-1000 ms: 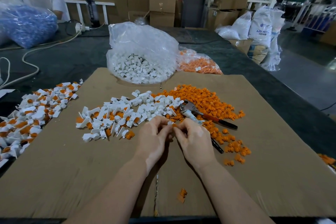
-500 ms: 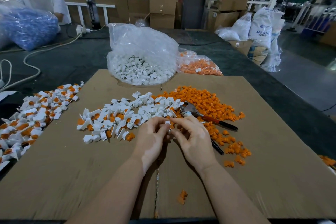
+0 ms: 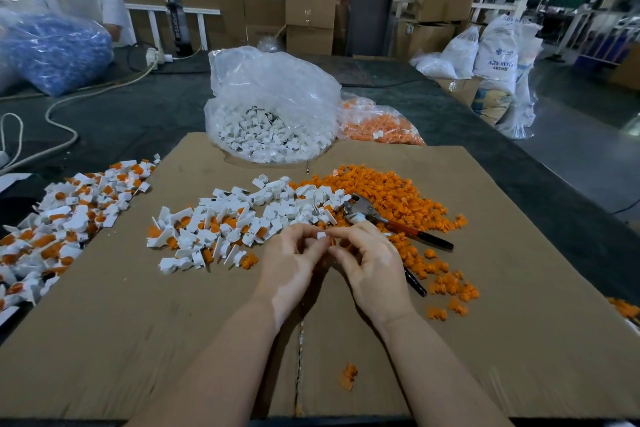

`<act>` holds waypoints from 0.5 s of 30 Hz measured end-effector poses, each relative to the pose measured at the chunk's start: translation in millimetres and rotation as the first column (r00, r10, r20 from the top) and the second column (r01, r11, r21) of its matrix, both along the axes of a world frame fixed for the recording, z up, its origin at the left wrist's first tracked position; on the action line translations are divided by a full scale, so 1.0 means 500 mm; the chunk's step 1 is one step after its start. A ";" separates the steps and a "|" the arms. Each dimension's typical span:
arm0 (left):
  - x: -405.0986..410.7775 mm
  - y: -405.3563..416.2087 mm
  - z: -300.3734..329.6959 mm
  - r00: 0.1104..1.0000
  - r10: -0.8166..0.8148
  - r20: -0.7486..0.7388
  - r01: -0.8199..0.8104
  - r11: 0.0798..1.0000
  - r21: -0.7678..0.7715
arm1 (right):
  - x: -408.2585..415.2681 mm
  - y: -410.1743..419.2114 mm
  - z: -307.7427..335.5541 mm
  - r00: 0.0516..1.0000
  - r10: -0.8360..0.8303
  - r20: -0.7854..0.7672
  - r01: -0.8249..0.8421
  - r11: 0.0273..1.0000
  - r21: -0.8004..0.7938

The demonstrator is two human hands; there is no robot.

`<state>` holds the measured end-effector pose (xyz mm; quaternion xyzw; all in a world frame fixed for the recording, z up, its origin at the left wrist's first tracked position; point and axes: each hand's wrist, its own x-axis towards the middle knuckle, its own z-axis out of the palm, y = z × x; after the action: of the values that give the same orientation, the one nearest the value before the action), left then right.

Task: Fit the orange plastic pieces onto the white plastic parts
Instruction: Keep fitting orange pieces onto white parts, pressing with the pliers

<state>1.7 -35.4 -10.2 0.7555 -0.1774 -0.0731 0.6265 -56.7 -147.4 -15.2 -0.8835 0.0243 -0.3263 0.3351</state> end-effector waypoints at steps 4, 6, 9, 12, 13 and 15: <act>0.002 -0.001 0.000 1.000 -0.010 -0.014 0.010 1.000 -0.007 | -0.002 0.001 0.002 0.999 -0.037 0.007 0.037 0.999 -0.035; 0.004 -0.005 -0.001 0.999 -0.013 -0.050 0.011 0.999 -0.040 | -0.004 -0.005 0.003 0.987 -0.160 0.017 0.161 0.980 -0.116; 0.009 -0.012 -0.003 0.996 -0.009 -0.084 0.004 0.998 -0.068 | -0.004 -0.027 0.015 0.877 -0.465 -0.124 0.428 0.871 -0.240; 0.015 -0.016 -0.007 0.992 -0.011 -0.125 -0.001 0.995 -0.095 | 0.000 -0.060 0.033 0.679 -0.605 -0.417 0.466 0.793 -0.392; 0.018 -0.017 -0.009 0.990 -0.009 -0.144 -0.007 0.994 -0.106 | 0.003 -0.069 0.039 0.622 -0.600 -0.504 0.432 0.799 -0.418; 0.022 -0.017 -0.012 0.985 0.001 -0.173 -0.022 0.992 -0.122 | 0.010 -0.079 0.049 0.531 -0.578 -0.620 0.364 0.816 -0.449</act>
<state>12.9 -44.1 -16.4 0.7072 -0.1224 -0.1236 0.6853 -51.7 -187.0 9.1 -0.9327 0.3524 -0.0226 0.0733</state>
